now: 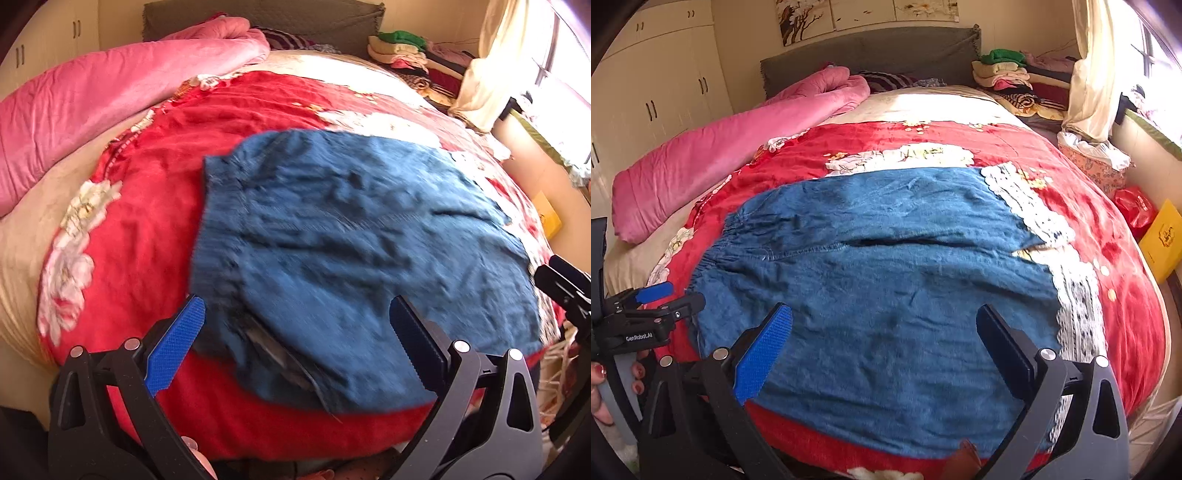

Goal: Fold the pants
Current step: 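Grasp the denim pants waistband with the left gripper and lift it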

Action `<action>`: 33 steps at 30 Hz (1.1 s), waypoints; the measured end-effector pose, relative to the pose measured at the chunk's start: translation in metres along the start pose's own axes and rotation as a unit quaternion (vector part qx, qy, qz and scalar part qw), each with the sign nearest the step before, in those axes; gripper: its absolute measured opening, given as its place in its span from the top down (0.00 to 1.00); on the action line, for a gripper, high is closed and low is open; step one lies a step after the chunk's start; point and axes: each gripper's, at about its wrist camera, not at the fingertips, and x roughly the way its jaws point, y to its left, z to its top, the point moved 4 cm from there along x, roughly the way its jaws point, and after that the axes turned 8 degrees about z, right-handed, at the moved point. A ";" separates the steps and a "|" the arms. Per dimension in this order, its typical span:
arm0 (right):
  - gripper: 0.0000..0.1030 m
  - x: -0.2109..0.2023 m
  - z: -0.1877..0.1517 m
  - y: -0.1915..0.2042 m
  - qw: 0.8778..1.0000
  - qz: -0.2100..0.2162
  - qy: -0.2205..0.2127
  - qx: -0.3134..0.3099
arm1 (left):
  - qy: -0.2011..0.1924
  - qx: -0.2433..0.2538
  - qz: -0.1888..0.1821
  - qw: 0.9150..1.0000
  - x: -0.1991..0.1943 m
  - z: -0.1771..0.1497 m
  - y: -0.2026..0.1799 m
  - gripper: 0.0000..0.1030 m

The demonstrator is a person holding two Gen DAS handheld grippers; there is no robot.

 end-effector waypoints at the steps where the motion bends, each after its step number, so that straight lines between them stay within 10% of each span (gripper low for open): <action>1: 0.04 0.009 0.010 -0.002 1.000 0.006 0.006 -0.003 | -0.003 -0.003 0.005 1.000 0.005 0.008 0.007 0.08; 17: 0.04 0.158 0.128 -0.009 0.988 0.060 0.106 -0.090 | 0.034 0.036 -0.014 0.999 0.126 0.113 0.051 0.10; 24: 0.04 0.208 0.143 -0.003 0.980 0.059 0.134 -0.132 | 0.042 0.066 -0.052 0.996 0.156 0.123 0.037 0.62; 33: 0.04 0.247 0.157 0.030 0.956 0.100 0.156 -0.229 | -0.004 0.057 -0.117 0.991 0.132 0.127 0.045 0.88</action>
